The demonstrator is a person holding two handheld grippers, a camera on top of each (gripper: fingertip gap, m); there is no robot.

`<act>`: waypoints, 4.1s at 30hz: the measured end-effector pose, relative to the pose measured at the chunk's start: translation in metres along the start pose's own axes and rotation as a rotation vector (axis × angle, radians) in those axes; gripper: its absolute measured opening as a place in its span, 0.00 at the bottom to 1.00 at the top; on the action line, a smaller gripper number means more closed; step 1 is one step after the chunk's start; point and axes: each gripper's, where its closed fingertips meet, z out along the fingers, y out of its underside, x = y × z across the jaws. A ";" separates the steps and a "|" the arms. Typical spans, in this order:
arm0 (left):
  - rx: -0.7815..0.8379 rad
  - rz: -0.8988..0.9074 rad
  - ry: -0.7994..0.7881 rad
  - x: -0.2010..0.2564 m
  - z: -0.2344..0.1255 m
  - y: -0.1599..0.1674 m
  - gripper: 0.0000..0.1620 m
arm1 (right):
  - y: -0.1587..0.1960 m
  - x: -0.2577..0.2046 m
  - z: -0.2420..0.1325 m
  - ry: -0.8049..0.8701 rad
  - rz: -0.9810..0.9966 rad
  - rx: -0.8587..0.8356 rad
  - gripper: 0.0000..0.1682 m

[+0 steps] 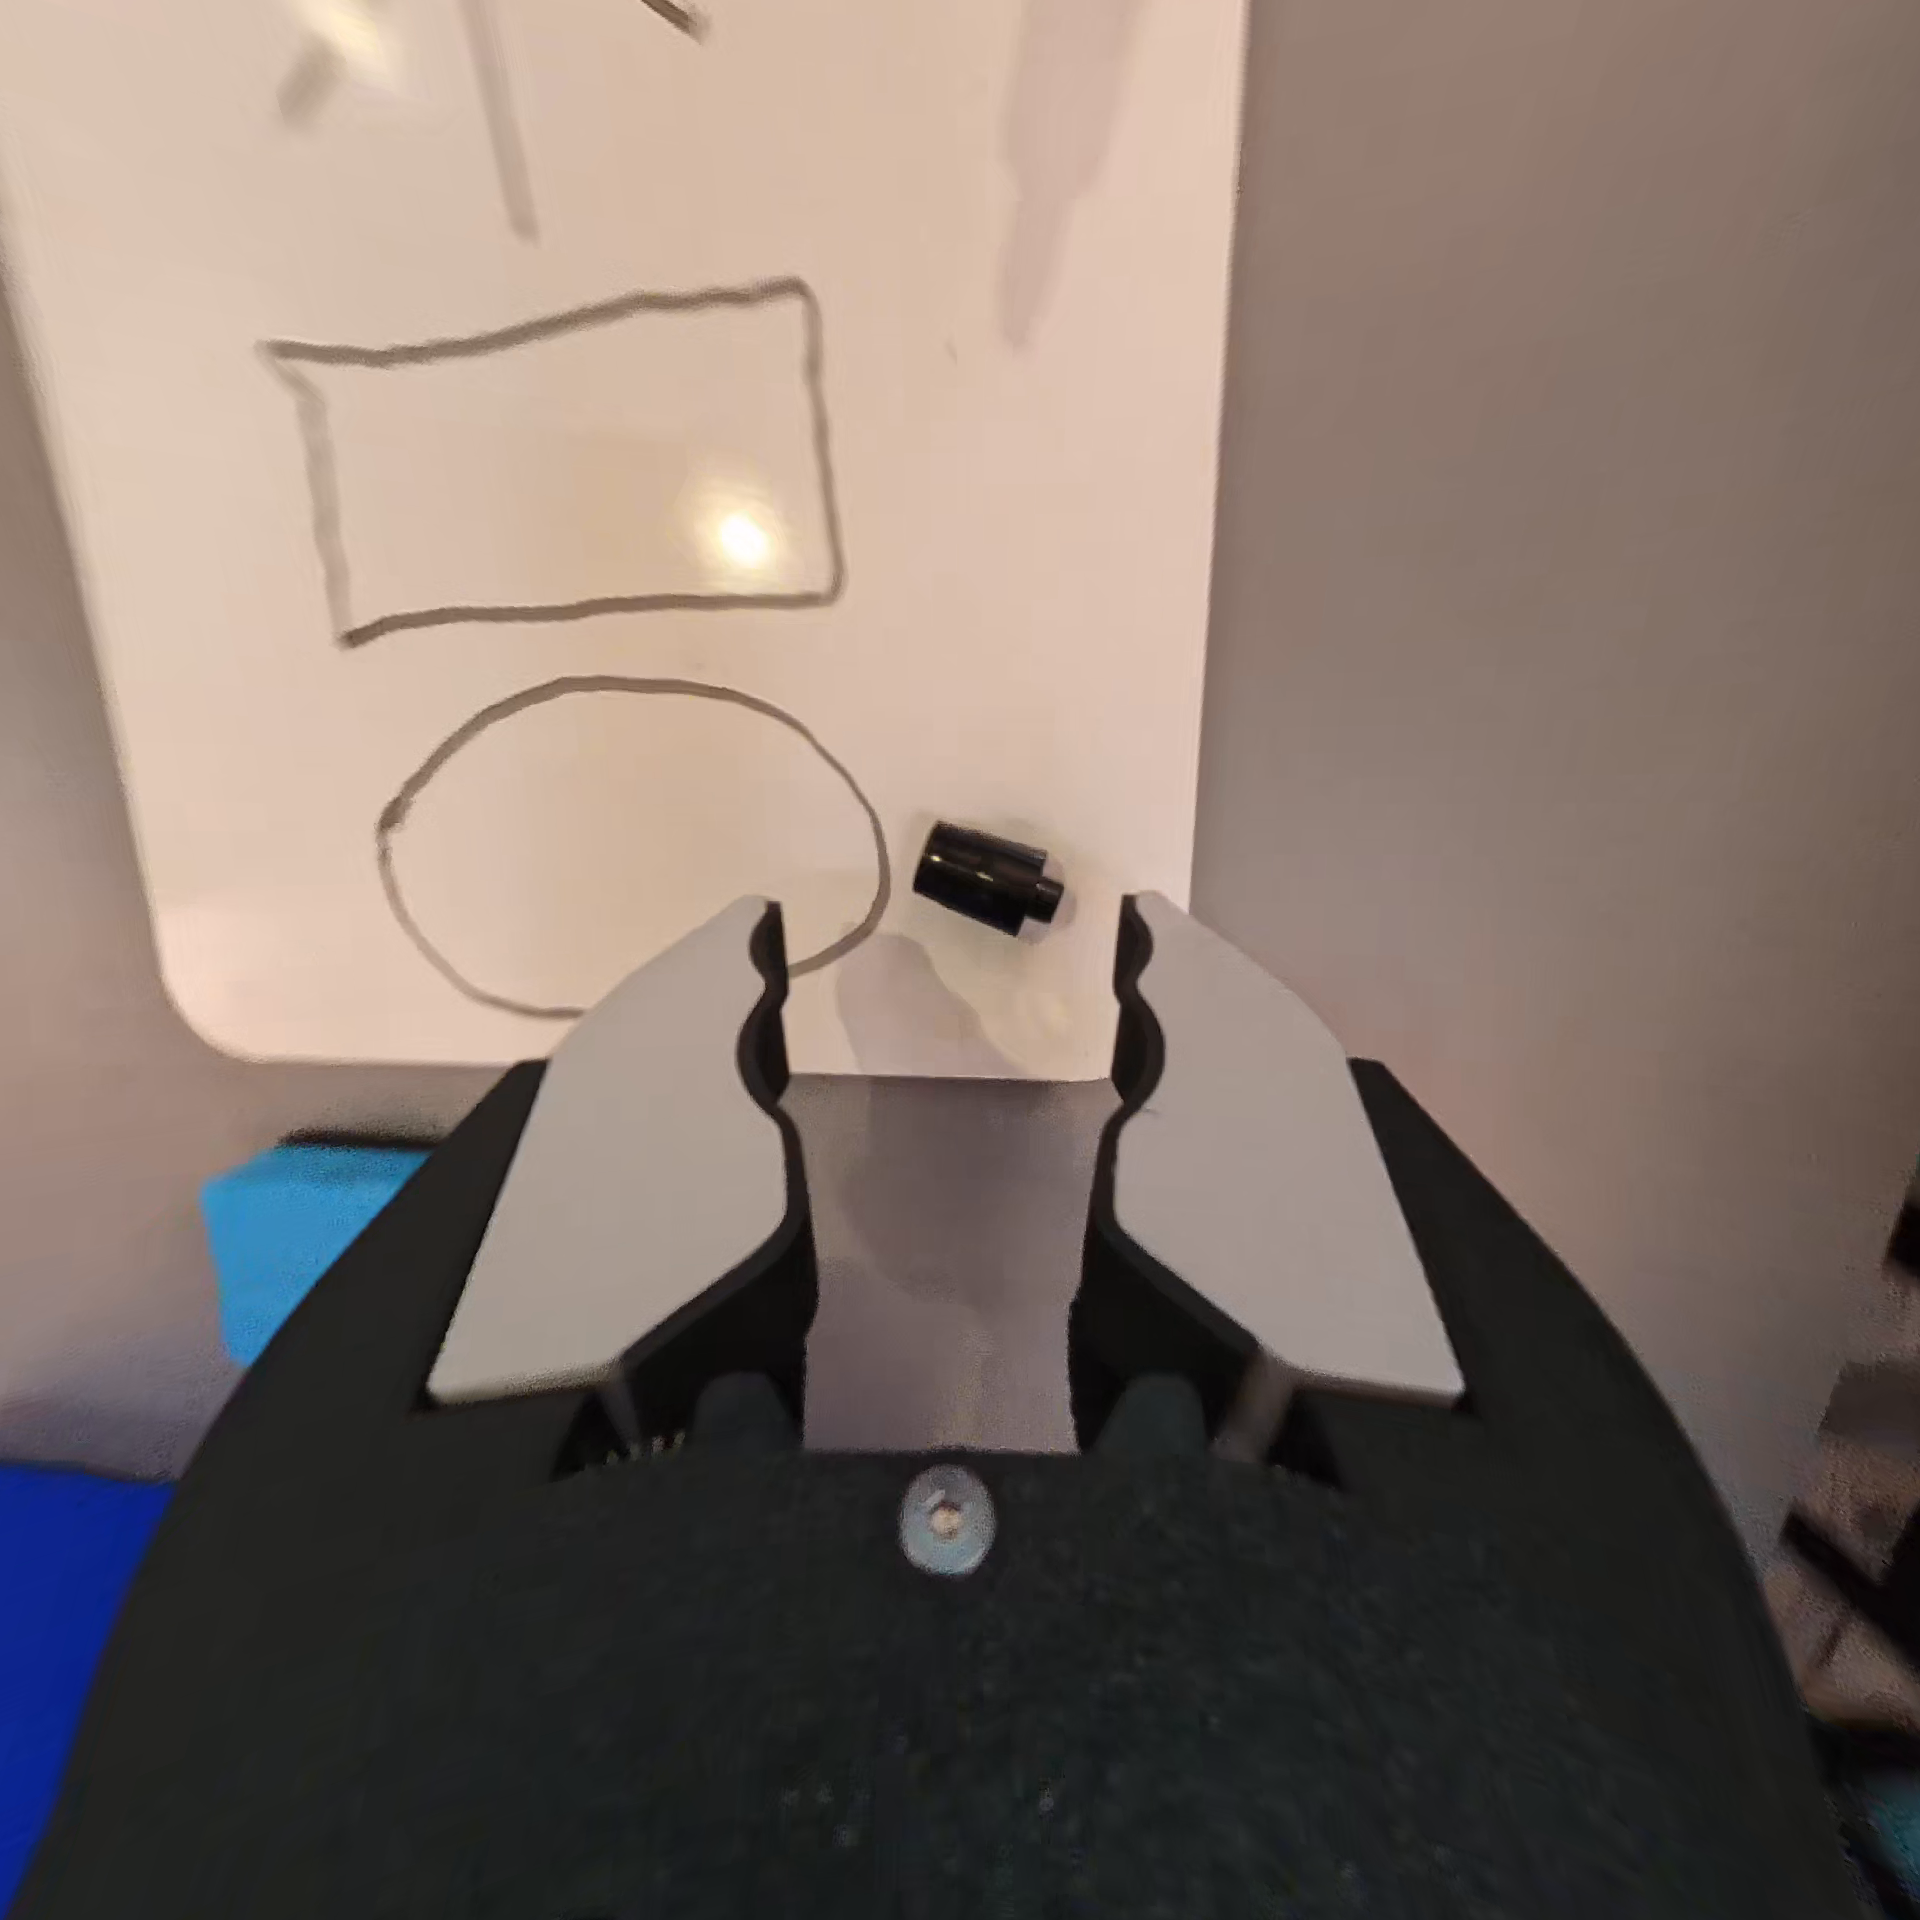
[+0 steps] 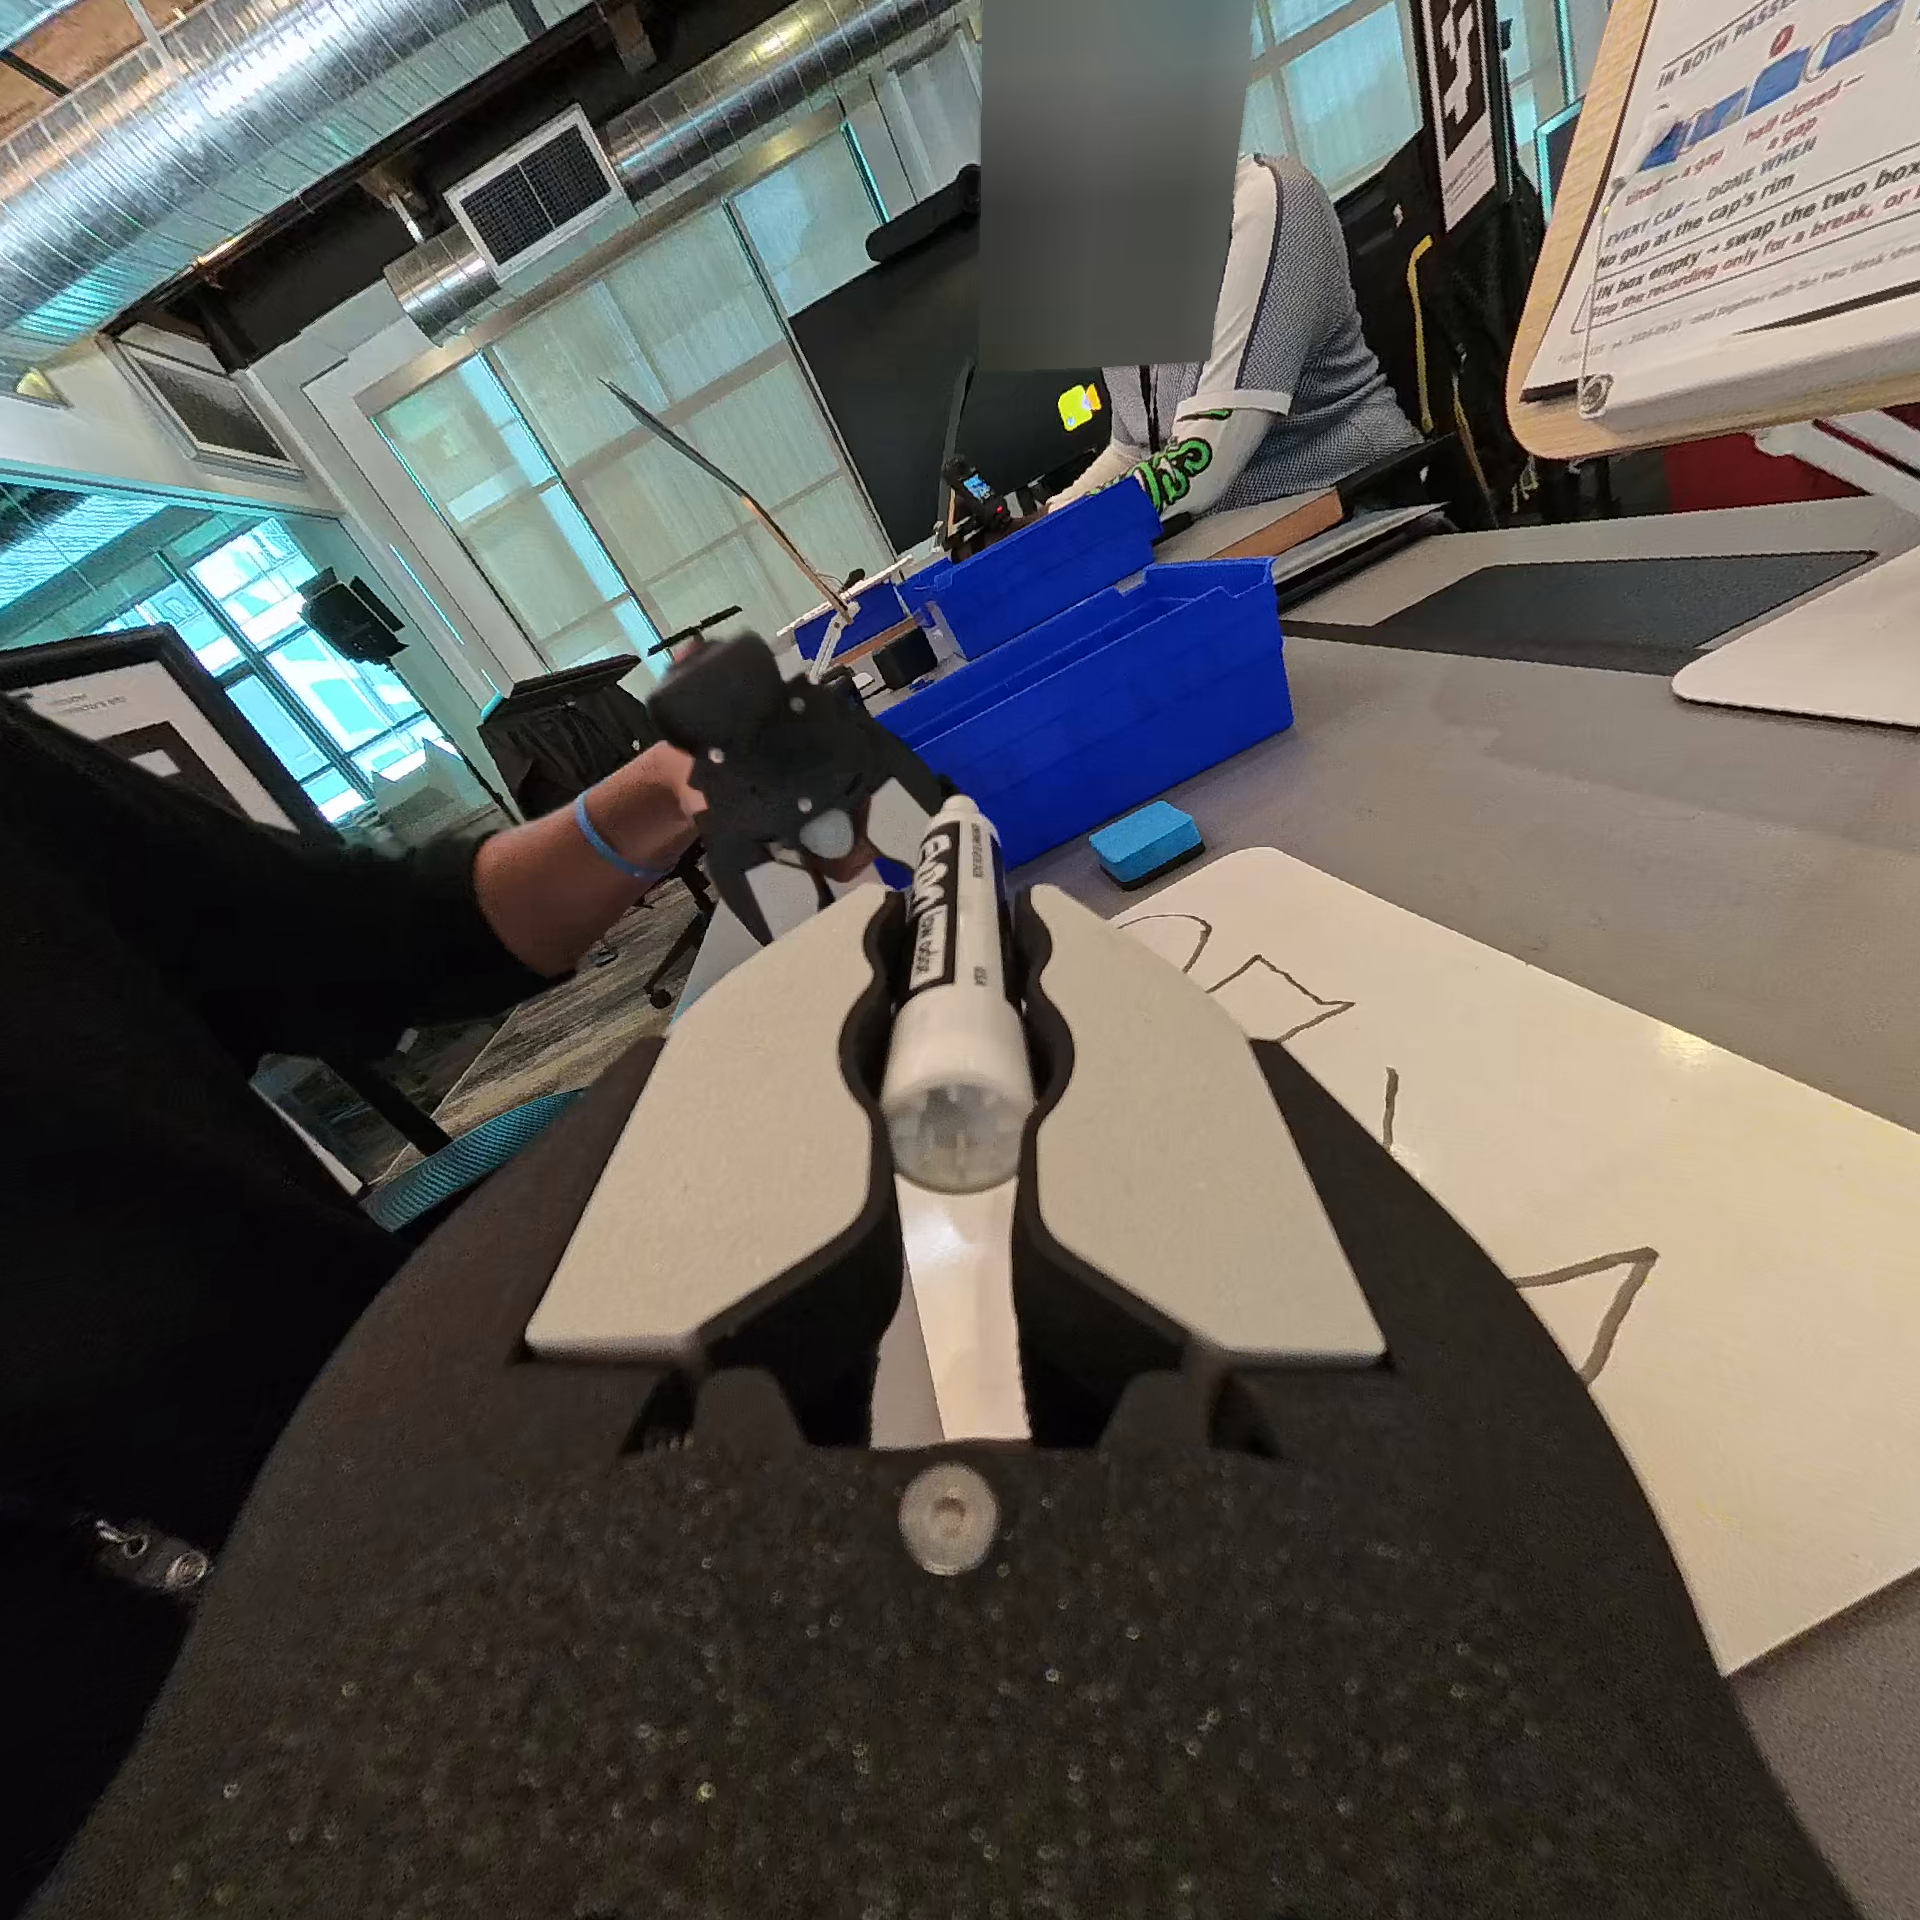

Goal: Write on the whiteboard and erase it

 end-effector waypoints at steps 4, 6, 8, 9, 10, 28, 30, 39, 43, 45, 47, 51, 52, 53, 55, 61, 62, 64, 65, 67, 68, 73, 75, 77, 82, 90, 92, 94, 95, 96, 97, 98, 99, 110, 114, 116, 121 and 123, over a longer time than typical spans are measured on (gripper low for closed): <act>0.279 -0.432 -0.166 -0.009 -0.023 -0.019 0.41 | -0.001 0.000 -0.001 -0.004 0.001 0.005 0.12; 0.361 -0.670 -0.285 -0.014 -0.024 -0.012 0.36 | -0.002 0.001 -0.001 -0.006 0.004 0.013 0.12; 0.377 -0.817 -0.387 -0.012 -0.020 -0.001 0.30 | -0.002 0.002 -0.002 -0.010 0.009 0.017 0.12; 0.372 -0.838 -0.421 -0.009 -0.015 0.001 0.33 | -0.002 0.003 -0.003 -0.010 0.013 0.018 0.12; 0.350 -0.841 -0.463 -0.007 -0.011 0.004 0.33 | -0.001 0.003 -0.003 -0.008 0.011 0.014 0.12; 0.432 -0.594 -0.343 0.011 0.011 -0.027 0.11 | 0.006 -0.002 0.003 -0.025 0.000 -0.050 0.12; 0.584 -0.461 -0.208 0.018 -0.013 -0.057 0.11 | 0.011 -0.011 0.011 -0.078 -0.003 -0.097 0.12; 0.706 -0.141 0.008 0.007 -0.077 -0.109 0.11 | 0.006 -0.043 0.035 -0.216 -0.068 -0.192 0.12; 0.686 -0.093 0.022 0.006 -0.079 -0.117 0.11 | 0.007 -0.044 0.040 -0.199 -0.092 -0.221 0.12; 0.698 -0.078 0.036 0.008 -0.079 -0.122 0.11 | 0.007 -0.047 0.040 -0.207 -0.087 -0.229 0.12; 0.708 -0.067 0.047 0.010 -0.078 -0.127 0.11 | 0.010 -0.049 0.042 -0.208 -0.096 -0.251 0.12; 0.792 -0.105 0.127 0.011 -0.083 -0.138 0.11 | 0.007 -0.051 0.039 -0.235 -0.063 -0.212 0.12; 0.823 -0.122 0.146 0.010 -0.085 -0.140 0.11 | 0.006 -0.050 0.038 -0.243 -0.051 -0.194 0.12; 0.838 -0.131 0.161 0.010 -0.084 -0.141 0.11 | 0.005 -0.050 0.037 -0.245 -0.044 -0.184 0.12; 0.853 -0.147 0.192 0.010 -0.083 -0.142 0.11 | 0.007 -0.049 0.036 -0.247 -0.030 -0.172 0.12; 0.862 -0.149 0.237 0.012 -0.081 -0.145 0.11 | 0.010 -0.048 0.032 -0.262 -0.008 -0.158 0.12; 0.851 -0.141 0.243 0.013 -0.081 -0.145 0.11 | 0.011 -0.048 0.032 -0.268 -0.007 -0.159 0.12; 0.840 -0.139 0.245 0.013 -0.080 -0.145 0.11 | 0.011 -0.048 0.031 -0.269 -0.006 -0.158 0.12; 0.846 -0.139 0.256 0.014 -0.081 -0.146 0.11 | 0.011 -0.048 0.030 -0.271 -0.003 -0.155 0.12; 0.812 -0.137 0.250 0.013 -0.075 -0.145 0.11 | 0.013 -0.046 0.029 -0.258 -0.007 -0.167 0.12; 0.804 -0.133 0.251 0.013 -0.074 -0.145 0.11 | 0.015 -0.046 0.029 -0.255 -0.009 -0.173 0.12; 0.726 -0.125 0.253 0.014 -0.061 -0.142 0.10 | 0.022 -0.042 0.027 -0.231 -0.011 -0.205 0.12; 0.738 -0.128 0.240 0.013 -0.060 -0.143 0.10 | 0.024 -0.041 0.026 -0.219 -0.015 -0.200 0.12; 0.731 -0.135 0.241 0.011 -0.059 -0.143 0.10 | 0.024 -0.039 0.026 -0.212 -0.012 -0.189 0.12; 0.706 -0.141 0.238 0.010 -0.052 -0.141 0.10 | 0.028 -0.036 0.026 -0.189 -0.025 -0.214 0.12; 0.898 -0.169 0.182 0.002 -0.080 -0.158 0.12 | 0.009 -0.040 0.023 -0.231 0.043 -0.018 0.11; 0.923 -0.166 0.160 0.001 -0.085 -0.160 0.12 | 0.005 -0.042 0.024 -0.240 0.056 0.019 0.11; 0.958 -0.166 0.151 0.001 -0.090 -0.163 0.12 | 0.000 -0.044 0.025 -0.253 0.061 0.042 0.11; 0.967 -0.163 0.153 0.002 -0.092 -0.163 0.13 | -0.001 -0.046 0.026 -0.261 0.063 0.047 0.12; 0.975 -0.168 0.147 0.001 -0.093 -0.164 0.15 | -0.003 -0.047 0.025 -0.270 0.066 0.054 0.12; 0.991 -0.173 0.142 0.000 -0.096 -0.164 0.16 | -0.004 -0.048 0.025 -0.274 0.069 0.063 0.11; 1.007 -0.173 0.140 0.000 -0.100 -0.165 0.17 | -0.005 -0.048 0.024 -0.274 0.071 0.066 0.12; 1.022 -0.178 0.129 -0.002 -0.103 -0.164 0.17 | -0.005 -0.047 0.024 -0.270 0.069 0.065 0.11; 1.036 -0.159 0.083 -0.001 -0.106 -0.160 0.05 | -0.007 -0.046 0.020 -0.275 0.080 0.069 0.11; 1.027 -0.151 0.087 0.001 -0.104 -0.159 0.05 | -0.004 -0.046 0.021 -0.279 0.083 0.061 0.11; 1.037 -0.154 0.094 0.000 -0.105 -0.158 0.05 | -0.001 -0.045 0.023 -0.281 0.089 0.050 0.11; 0.997 -0.164 0.123 0.000 -0.097 -0.153 0.05 | 0.005 -0.042 0.024 -0.258 0.078 0.020 0.11; 1.075 -0.188 0.129 -0.004 -0.103 -0.156 0.05 | 0.001 -0.042 0.025 -0.265 0.095 0.063 0.11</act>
